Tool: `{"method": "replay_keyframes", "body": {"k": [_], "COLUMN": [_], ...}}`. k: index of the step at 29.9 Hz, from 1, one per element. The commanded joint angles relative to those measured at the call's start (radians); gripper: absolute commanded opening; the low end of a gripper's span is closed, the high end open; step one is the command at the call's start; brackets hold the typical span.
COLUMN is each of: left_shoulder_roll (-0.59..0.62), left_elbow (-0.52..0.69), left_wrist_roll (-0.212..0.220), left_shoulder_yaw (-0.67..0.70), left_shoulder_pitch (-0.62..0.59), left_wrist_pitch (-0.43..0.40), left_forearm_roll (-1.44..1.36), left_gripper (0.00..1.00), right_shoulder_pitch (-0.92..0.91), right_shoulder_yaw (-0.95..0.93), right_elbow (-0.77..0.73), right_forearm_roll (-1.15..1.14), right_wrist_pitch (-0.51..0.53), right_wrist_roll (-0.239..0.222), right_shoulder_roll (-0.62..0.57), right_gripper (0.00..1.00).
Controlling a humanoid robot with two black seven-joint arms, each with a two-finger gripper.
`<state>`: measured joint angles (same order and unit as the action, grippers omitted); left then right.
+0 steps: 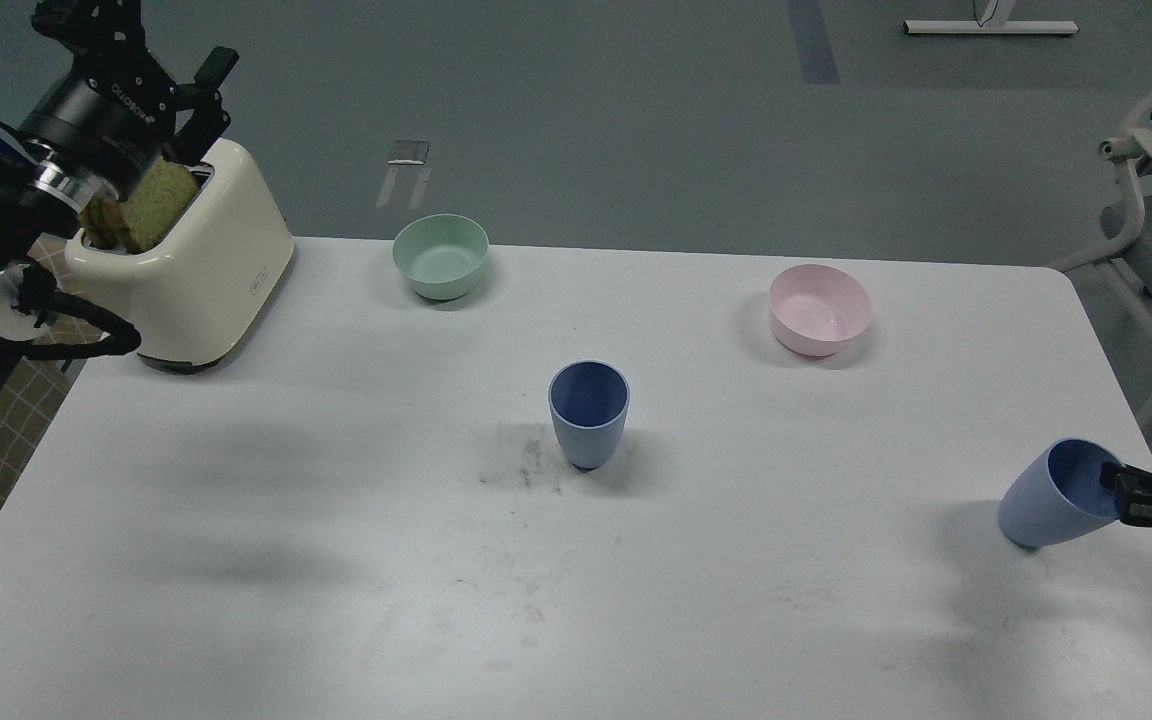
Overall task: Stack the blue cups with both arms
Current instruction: 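Reach the right gripper to the blue cup nearest the right arm and grasp, then lift the blue cup with the right gripper and carry it over the centered cup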
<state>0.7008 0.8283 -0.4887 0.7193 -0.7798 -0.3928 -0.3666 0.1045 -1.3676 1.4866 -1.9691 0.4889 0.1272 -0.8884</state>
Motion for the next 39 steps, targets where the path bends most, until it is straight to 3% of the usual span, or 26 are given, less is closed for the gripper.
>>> {"method": "replay_keyframes", "body": {"k": [1, 8, 14, 22, 26, 32, 39], "left_shoulder_roll": [0.0, 0.003, 0.003, 0.002, 0.002, 0.002, 0.0], "left_elbow": [0.0, 0.002, 0.0, 0.0, 0.0, 0.0, 0.0], "left_wrist_roll": [0.0, 0.0, 0.0, 0.0, 0.0, 0.0, 0.0], "left_shoulder_yaw": [-0.001, 0.0, 0.002, 0.009, 0.011, 0.011, 0.011], "left_shoulder_pitch": [-0.001, -0.001, -0.001, 0.001, 0.001, 0.001, 0.001], "left_wrist_pitch": [0.0, -0.003, -0.009, -0.012, -0.012, -0.012, -0.012], "left_forearm_roll": [0.0, 0.0, 0.0, 0.0, 0.002, 0.0, 0.0], "left_gripper": [0.97, 0.97, 0.97, 0.97, 0.97, 0.97, 0.97], "right_shoulder_pitch": [-0.017, -0.212, -0.477, -0.788, -0.913, -1.008, -1.013], "right_shoulder_yaw": [-0.008, -0.028, 0.018, 0.31, 0.528, 0.743, 0.82], "right_elbow": [0.006, 0.008, 0.067, 0.089, 0.089, 0.089, 0.078], "right_forearm_roll": [0.012, 0.051, 0.142, 0.141, 0.139, 0.136, 0.087], "right_wrist_pitch": [0.0, 0.0, 0.0, 0.0, 0.0, 0.0, 0.0], "right_wrist_roll": [0.006, 0.015, -0.007, -0.044, -0.098, -0.104, -0.156], "right_shoulder_roll": [0.003, 0.003, 0.063, 0.238, 0.295, 0.345, 0.408], "right_gripper": [0.0, 0.0, 0.0, 0.0, 0.0, 0.0, 0.0]}}
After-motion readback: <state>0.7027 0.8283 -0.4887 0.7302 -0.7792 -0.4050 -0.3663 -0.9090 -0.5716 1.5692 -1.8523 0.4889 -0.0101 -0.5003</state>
